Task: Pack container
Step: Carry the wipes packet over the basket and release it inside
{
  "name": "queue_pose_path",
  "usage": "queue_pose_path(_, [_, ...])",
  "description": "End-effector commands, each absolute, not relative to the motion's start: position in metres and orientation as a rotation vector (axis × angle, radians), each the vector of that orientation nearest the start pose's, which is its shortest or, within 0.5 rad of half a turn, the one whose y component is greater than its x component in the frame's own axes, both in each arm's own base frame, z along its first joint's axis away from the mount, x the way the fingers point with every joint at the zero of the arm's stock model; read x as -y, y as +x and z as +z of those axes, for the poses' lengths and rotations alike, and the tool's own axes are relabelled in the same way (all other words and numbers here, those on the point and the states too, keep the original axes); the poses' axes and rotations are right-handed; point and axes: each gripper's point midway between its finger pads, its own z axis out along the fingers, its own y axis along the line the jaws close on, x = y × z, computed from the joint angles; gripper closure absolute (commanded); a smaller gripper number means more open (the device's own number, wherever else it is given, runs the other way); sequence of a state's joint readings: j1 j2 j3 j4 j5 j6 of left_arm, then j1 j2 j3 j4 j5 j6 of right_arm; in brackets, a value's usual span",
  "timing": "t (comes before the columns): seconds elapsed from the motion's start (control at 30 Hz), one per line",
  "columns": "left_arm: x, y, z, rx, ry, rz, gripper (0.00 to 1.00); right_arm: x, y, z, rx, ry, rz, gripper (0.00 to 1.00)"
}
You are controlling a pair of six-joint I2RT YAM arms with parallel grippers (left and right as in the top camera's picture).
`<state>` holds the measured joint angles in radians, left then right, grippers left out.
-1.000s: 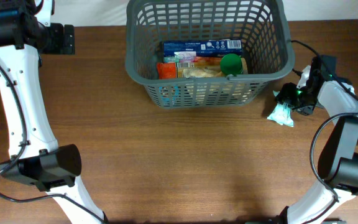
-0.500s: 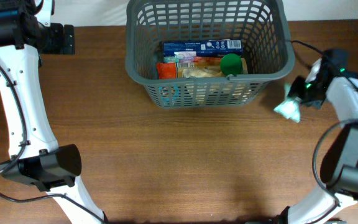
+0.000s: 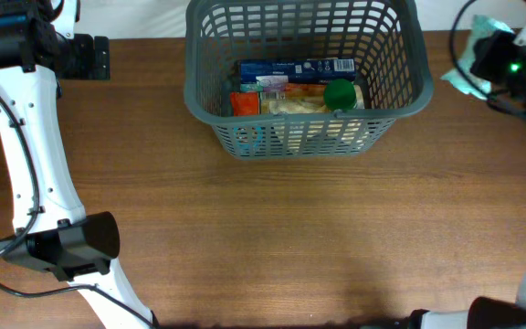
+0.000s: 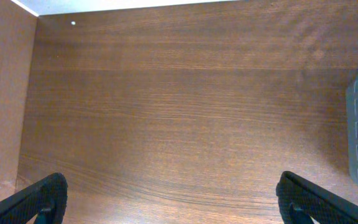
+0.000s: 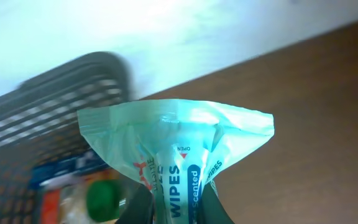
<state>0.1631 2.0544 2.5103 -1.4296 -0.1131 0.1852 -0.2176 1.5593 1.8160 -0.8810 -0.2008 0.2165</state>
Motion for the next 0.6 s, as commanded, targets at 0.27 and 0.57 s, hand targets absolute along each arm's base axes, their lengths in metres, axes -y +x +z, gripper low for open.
queue_pose_path(0.27, [-0.098,0.462,0.309,-2.555,-0.038,0.285,0.01,-0.071,0.433,0.363,-2.161,-0.186,0.306,0.92])
queue_pose_path(0.57, [-0.098,0.462,0.309,-2.555,-0.038,0.285,0.01,-0.124,0.465,0.345,-2.111,-0.351,0.342,0.94])
